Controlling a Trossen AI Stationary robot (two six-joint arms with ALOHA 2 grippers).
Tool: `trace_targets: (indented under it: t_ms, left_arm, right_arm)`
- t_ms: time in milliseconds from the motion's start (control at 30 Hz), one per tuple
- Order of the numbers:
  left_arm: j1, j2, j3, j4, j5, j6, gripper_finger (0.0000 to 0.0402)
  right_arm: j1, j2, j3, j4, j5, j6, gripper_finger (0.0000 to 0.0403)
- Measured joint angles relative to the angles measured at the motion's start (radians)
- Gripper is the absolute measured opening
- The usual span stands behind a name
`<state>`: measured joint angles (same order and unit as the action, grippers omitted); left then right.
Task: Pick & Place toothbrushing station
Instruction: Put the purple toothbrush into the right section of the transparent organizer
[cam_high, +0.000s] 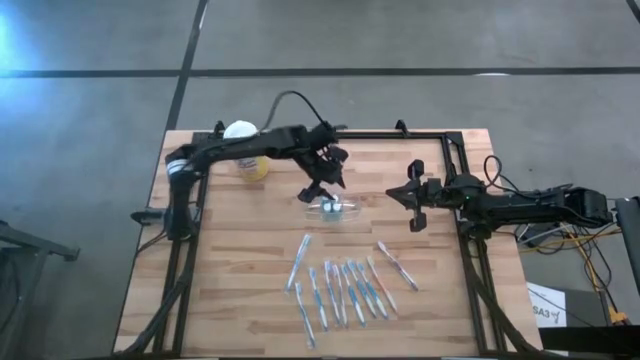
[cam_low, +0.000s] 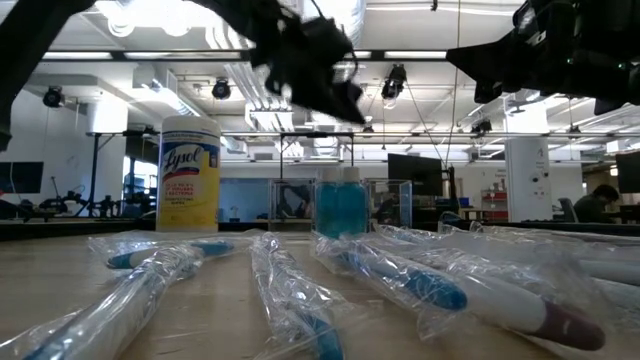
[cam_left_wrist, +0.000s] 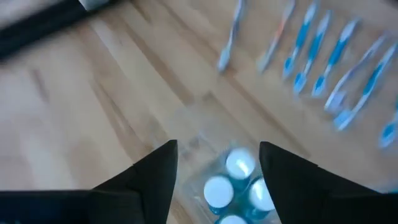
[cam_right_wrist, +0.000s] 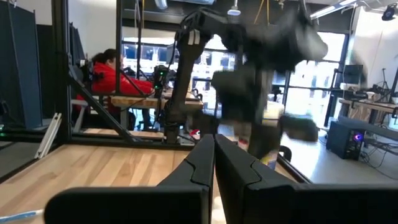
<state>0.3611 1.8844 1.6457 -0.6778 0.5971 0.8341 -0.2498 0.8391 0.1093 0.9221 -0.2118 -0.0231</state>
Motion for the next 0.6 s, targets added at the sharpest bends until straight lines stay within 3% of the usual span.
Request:
trace_targets:
  t_ms: [167, 300, 467, 600]
  left_arm:
    - [-0.006, -0.134, 0.076, -0.156, 0.004, -0.105, 0.0225]
    - [-0.012, -0.296, 0.077, -0.230, 0.005, -0.155, 0.0195]
    - [-0.014, -0.518, -0.030, -0.223, 0.003, -0.288, 0.0114]
    - [-0.014, -0.725, -0.211, -0.154, -0.041, -0.411, 0.0027]
  right_arm:
    - [0.000, 0.000, 0.000, -0.001, 0.003, -0.002, 0.0008]
    - [0.000, -0.001, 0.000, -0.003, 0.003, -0.002, 0.0008]
    - [0.001, 0.000, 0.000, -0.004, 0.003, 0.003, 0.0008]
    - [0.001, 0.000, 0.000, -0.005, 0.003, 0.020, 0.0008]
